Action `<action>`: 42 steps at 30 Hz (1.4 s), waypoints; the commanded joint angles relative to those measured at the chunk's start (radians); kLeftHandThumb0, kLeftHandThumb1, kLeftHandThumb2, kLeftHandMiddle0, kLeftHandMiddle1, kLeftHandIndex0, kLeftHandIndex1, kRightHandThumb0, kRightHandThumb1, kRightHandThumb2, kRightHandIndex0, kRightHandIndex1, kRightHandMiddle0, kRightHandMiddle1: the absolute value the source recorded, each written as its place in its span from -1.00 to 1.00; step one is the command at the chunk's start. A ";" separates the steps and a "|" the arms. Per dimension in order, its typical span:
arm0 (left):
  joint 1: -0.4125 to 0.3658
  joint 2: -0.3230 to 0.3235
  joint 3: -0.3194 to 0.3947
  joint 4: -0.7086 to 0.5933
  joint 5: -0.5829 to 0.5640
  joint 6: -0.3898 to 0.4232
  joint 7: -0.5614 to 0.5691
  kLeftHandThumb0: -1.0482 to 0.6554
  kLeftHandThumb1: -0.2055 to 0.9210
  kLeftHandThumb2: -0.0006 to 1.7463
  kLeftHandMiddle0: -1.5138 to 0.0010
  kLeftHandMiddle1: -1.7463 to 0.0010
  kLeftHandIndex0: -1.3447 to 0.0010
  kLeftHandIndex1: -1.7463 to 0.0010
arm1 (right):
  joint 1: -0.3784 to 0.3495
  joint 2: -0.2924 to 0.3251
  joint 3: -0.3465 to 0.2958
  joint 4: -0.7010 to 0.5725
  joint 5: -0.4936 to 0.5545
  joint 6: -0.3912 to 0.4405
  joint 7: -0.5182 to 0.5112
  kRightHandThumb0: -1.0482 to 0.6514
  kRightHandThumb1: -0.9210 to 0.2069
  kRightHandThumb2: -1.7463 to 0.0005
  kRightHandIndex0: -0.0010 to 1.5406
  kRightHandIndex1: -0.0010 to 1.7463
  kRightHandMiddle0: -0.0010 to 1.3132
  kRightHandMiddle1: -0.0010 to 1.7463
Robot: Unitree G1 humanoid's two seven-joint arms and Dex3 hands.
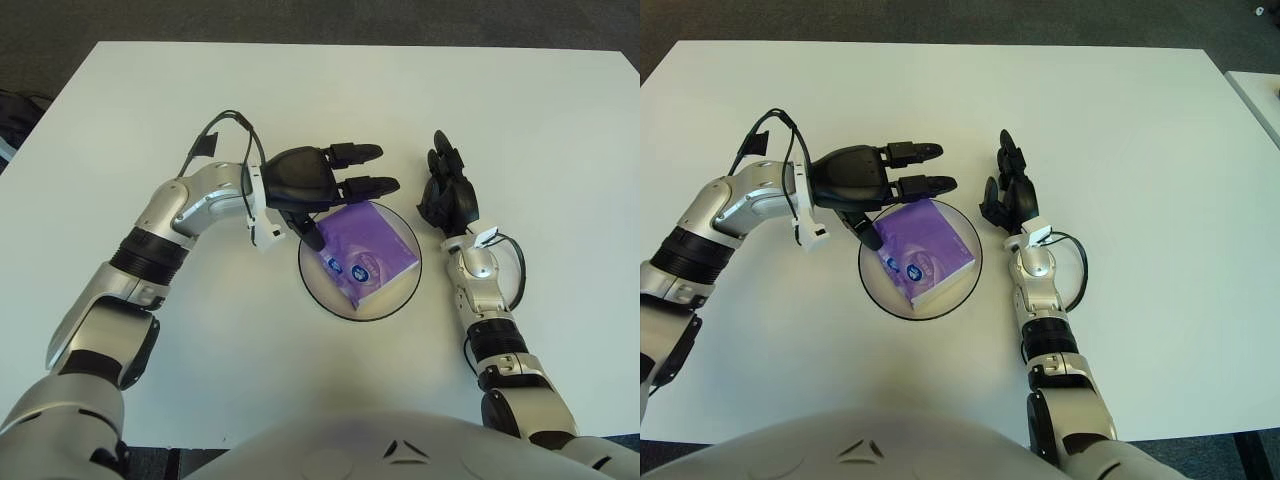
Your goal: Put the tissue paper into the plate.
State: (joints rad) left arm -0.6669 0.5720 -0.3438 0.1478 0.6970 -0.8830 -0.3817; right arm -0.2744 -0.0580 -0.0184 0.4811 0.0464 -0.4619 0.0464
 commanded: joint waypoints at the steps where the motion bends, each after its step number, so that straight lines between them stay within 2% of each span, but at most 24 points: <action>1: -0.043 0.045 0.064 -0.001 -0.080 0.056 -0.021 -1.00 1.00 -0.48 1.00 1.00 1.00 1.00 | 0.162 0.008 0.019 0.199 -0.043 0.073 -0.004 -0.71 -1.00 -0.08 -0.90 -1.00 -0.98 -0.86; 6: -0.010 0.025 0.101 0.021 -0.103 0.116 0.026 -1.00 1.00 -0.29 1.00 1.00 1.00 1.00 | 0.157 0.008 0.018 0.198 -0.034 0.088 -0.001 -0.70 -1.00 -0.08 -0.91 -1.00 -1.00 -0.83; 8: 0.018 0.004 0.134 0.058 -0.131 0.146 0.073 -0.94 1.00 -0.08 1.00 1.00 1.00 1.00 | 0.155 0.009 0.017 0.197 -0.031 0.096 -0.001 -0.70 -1.00 -0.09 -0.90 -0.99 -1.00 -0.81; 11: 0.056 -0.034 0.172 0.116 -0.184 0.175 0.132 -0.88 1.00 0.05 1.00 1.00 1.00 1.00 | 0.159 0.008 0.017 0.191 -0.030 0.098 0.000 -0.69 -1.00 -0.09 -0.90 -0.99 -1.00 -0.81; 14: 0.095 -0.122 0.203 0.163 -0.297 0.210 0.176 -0.82 1.00 0.10 1.00 1.00 1.00 1.00 | 0.162 0.008 0.016 0.187 -0.025 0.101 0.004 -0.69 -1.00 -0.09 -0.89 -0.99 -1.00 -0.81; 16: 0.075 -0.196 0.230 0.316 -0.384 0.201 0.213 -0.72 1.00 0.16 1.00 1.00 1.00 1.00 | 0.163 0.009 0.014 0.186 -0.020 0.104 0.008 -0.69 -1.00 -0.10 -0.89 -0.99 -1.00 -0.82; 18: 0.062 -0.225 0.246 0.368 -0.432 0.210 0.220 -0.68 1.00 0.18 1.00 1.00 1.00 1.00 | 0.164 0.008 0.012 0.185 -0.018 0.106 0.009 -0.69 -1.00 -0.10 -0.89 -0.99 -1.00 -0.82; 22: 0.068 -0.273 0.278 0.315 -0.504 0.251 0.241 -0.69 1.00 0.26 1.00 1.00 1.00 1.00 | 0.165 0.006 0.011 0.184 -0.018 0.109 0.010 -0.69 -1.00 -0.10 -0.88 -0.99 -1.00 -0.83; 26: 0.111 -0.289 0.322 0.323 -0.562 0.252 0.260 -0.75 1.00 0.32 1.00 1.00 1.00 1.00 | 0.168 0.002 0.012 0.183 -0.021 0.111 0.008 -0.70 -1.00 -0.11 -0.88 -0.99 -1.00 -0.84; 30: 0.148 -0.293 0.356 0.300 -0.624 0.305 0.239 -0.81 1.00 0.36 1.00 1.00 1.00 1.00 | 0.170 0.000 0.012 0.182 -0.021 0.111 0.009 -0.69 -1.00 -0.11 -0.87 -0.99 -1.00 -0.83; 35: 0.181 -0.334 0.361 0.245 -0.648 0.399 0.251 -0.86 1.00 0.40 1.00 1.00 1.00 1.00 | 0.171 -0.001 0.010 0.181 -0.017 0.111 0.014 -0.69 -1.00 -0.11 -0.87 -0.99 -1.00 -0.83; 42: 0.221 -0.373 0.358 0.186 -0.636 0.472 0.289 -0.88 1.00 0.42 0.98 0.99 0.97 0.98 | 0.175 -0.003 0.010 0.173 -0.016 0.118 0.020 -0.69 -1.00 -0.12 -0.87 -0.99 -1.00 -0.83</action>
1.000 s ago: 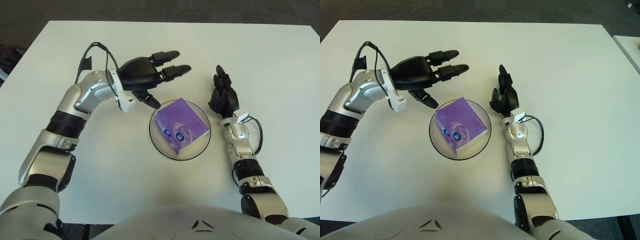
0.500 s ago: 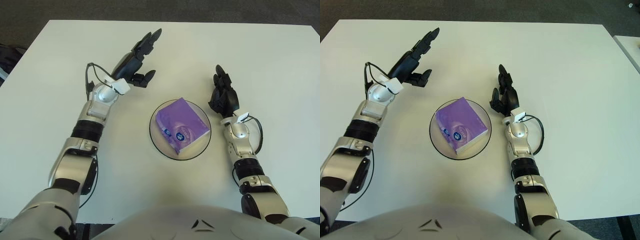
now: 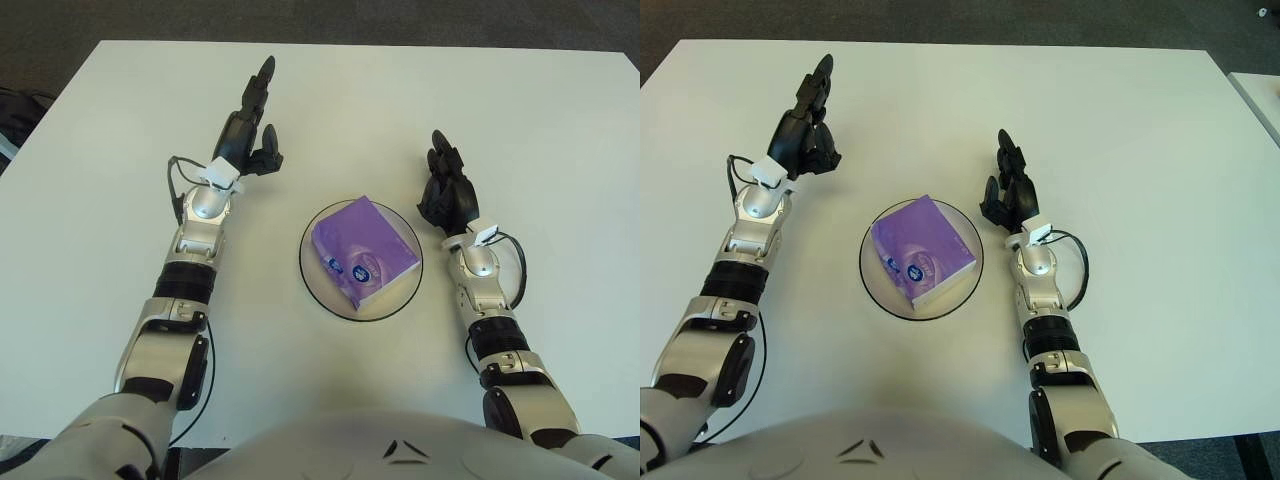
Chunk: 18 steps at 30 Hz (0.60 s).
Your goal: Put the tissue paper into the plate.
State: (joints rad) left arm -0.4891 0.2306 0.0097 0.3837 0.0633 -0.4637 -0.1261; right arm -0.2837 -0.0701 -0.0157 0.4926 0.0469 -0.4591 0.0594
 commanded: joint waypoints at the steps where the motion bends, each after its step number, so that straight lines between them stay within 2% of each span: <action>1: 0.052 -0.041 0.005 -0.056 0.001 0.069 0.046 -0.87 1.00 0.42 0.98 0.99 0.96 0.98 | 0.185 0.009 0.008 0.160 -0.016 0.117 0.009 -0.70 -1.00 -0.12 -0.87 -0.99 -1.00 -0.84; 10: 0.105 -0.092 0.013 -0.049 0.015 0.131 0.109 -0.82 1.00 0.42 0.94 0.98 0.91 0.94 | 0.189 0.006 0.008 0.155 -0.014 0.117 0.021 -0.69 -1.00 -0.11 -0.87 -0.99 -1.00 -0.84; 12: 0.113 -0.107 0.018 -0.054 0.001 0.154 0.118 -0.81 1.00 0.41 0.92 0.99 0.96 0.81 | 0.188 0.006 0.008 0.154 -0.015 0.118 0.021 -0.69 -1.00 -0.11 -0.88 -0.99 -1.00 -0.84; 18: 0.135 -0.148 0.025 -0.042 -0.017 0.176 0.147 -0.76 1.00 0.38 0.90 0.99 1.00 0.67 | 0.192 0.005 0.010 0.148 -0.021 0.120 0.018 -0.70 -1.00 -0.11 -0.88 -1.00 -1.00 -0.85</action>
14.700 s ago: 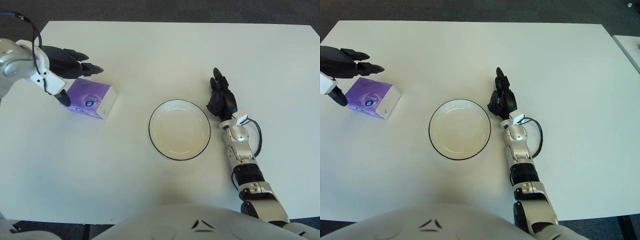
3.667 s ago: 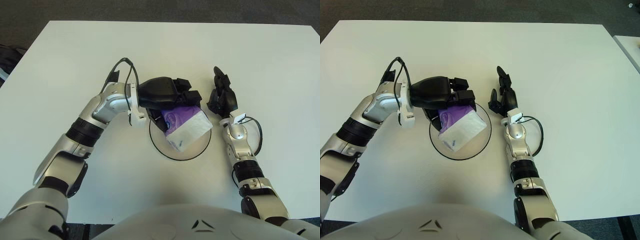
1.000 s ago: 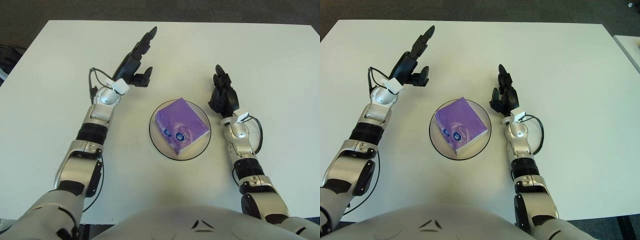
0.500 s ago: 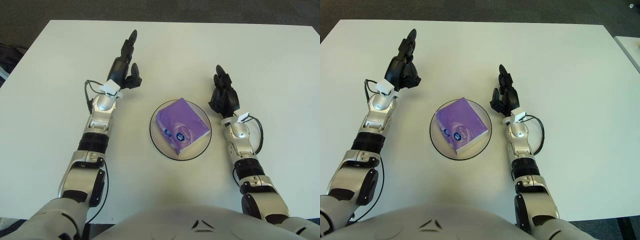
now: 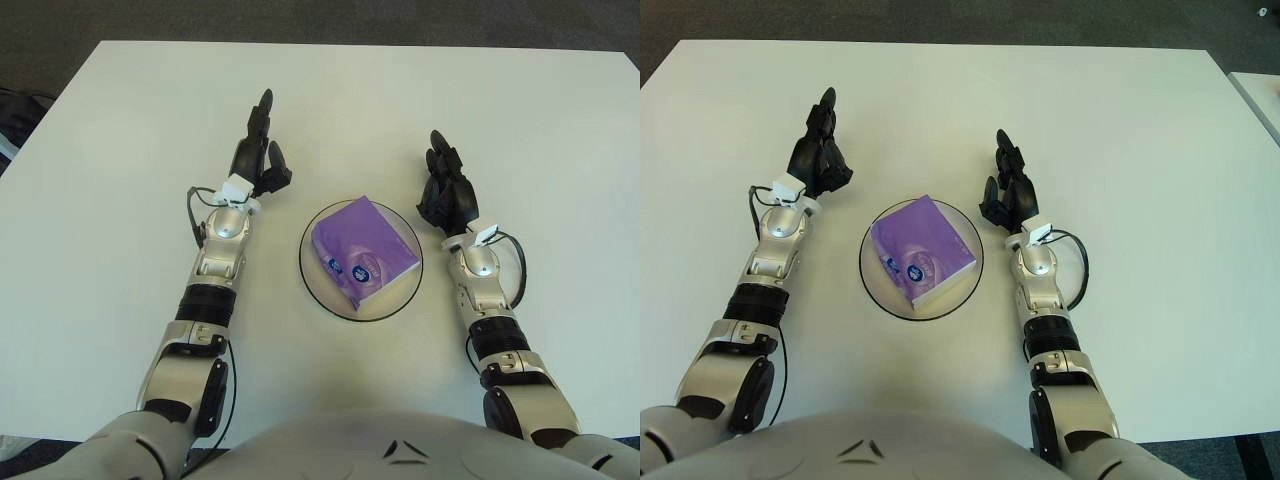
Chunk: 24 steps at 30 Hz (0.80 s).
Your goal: Put the tissue paper into the plate.
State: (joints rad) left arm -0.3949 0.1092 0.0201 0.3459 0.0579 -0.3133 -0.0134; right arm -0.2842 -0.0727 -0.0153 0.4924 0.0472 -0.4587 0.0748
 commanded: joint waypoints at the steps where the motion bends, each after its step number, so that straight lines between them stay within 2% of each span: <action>1: 0.044 -0.031 0.016 0.000 -0.011 0.028 0.038 -0.76 1.00 0.38 0.89 0.99 1.00 0.67 | 0.192 0.007 0.010 0.148 -0.021 0.120 0.002 -0.70 -1.00 -0.11 -0.88 -1.00 -1.00 -0.85; 24: 0.105 -0.004 0.006 0.020 0.069 0.032 0.083 -0.71 1.00 0.32 0.88 0.99 1.00 0.59 | 0.194 0.009 0.010 0.140 -0.024 0.133 -0.007 -0.70 -1.00 -0.11 -0.90 -1.00 -1.00 -0.87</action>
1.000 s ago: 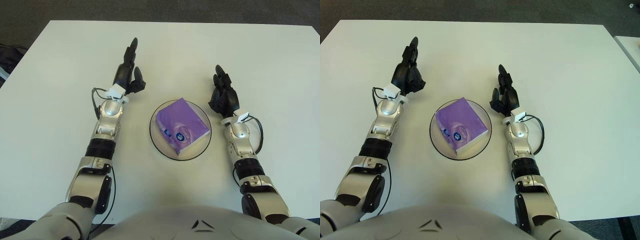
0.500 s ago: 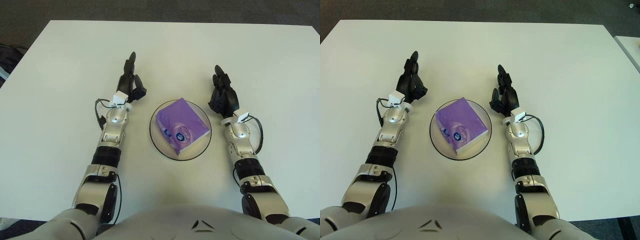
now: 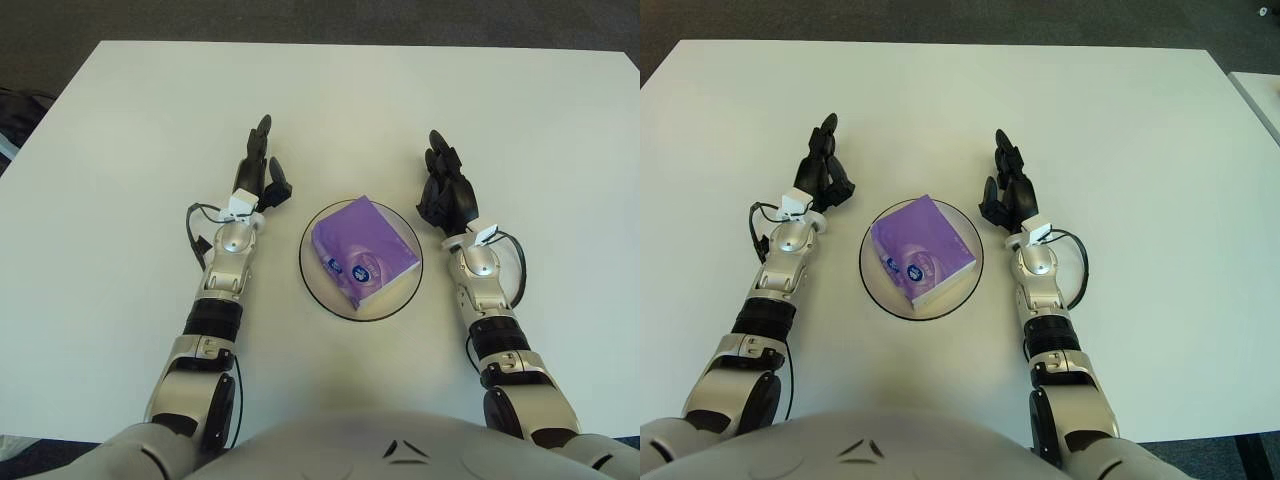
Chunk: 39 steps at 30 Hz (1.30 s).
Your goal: Put the tissue paper into the plate.
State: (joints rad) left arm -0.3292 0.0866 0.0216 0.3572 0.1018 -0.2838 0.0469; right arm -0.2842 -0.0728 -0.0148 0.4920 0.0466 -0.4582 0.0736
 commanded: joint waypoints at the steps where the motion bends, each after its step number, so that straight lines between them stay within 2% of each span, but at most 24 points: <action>1: 0.041 0.020 0.005 0.009 0.029 0.004 0.027 -0.70 1.00 0.31 0.87 0.99 1.00 0.59 | 0.195 0.009 0.009 0.140 -0.023 0.133 -0.006 -0.70 -1.00 -0.11 -0.90 -1.00 -1.00 -0.87; 6: 0.056 0.019 0.008 -0.010 0.046 0.029 0.053 -0.69 1.00 0.29 0.86 0.99 1.00 0.59 | 0.199 0.008 0.009 0.133 -0.023 0.135 -0.006 -0.70 -1.00 -0.11 -0.90 -1.00 -1.00 -0.87; 13: 0.096 0.000 0.014 -0.085 0.051 0.135 0.081 -0.71 1.00 0.24 0.88 1.00 1.00 0.65 | 0.202 0.008 0.007 0.129 -0.020 0.140 -0.007 -0.69 -1.00 -0.11 -0.89 -1.00 -1.00 -0.85; 19: 0.118 -0.008 0.014 -0.113 0.037 0.162 0.082 -0.72 1.00 0.23 0.89 1.00 1.00 0.67 | 0.202 0.010 0.002 0.126 -0.013 0.141 -0.004 -0.69 -1.00 -0.11 -0.89 -1.00 -1.00 -0.84; 25: 0.157 -0.017 0.007 -0.135 0.033 0.135 0.080 -0.73 1.00 0.22 0.88 0.99 1.00 0.66 | 0.204 0.008 -0.002 0.125 -0.005 0.137 0.003 -0.68 -1.00 -0.11 -0.88 -0.99 -1.00 -0.82; 39: 0.214 -0.034 0.007 -0.088 0.022 -0.025 0.085 -0.72 1.00 0.25 0.74 0.96 1.00 0.47 | 0.211 -0.004 -0.006 0.112 -0.002 0.137 0.018 -0.68 -1.00 -0.12 -0.87 -0.99 -1.00 -0.79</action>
State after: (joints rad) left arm -0.1856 0.0678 0.0254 0.2226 0.1285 -0.2808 0.1181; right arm -0.2785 -0.0813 -0.0206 0.4821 0.0489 -0.4546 0.0839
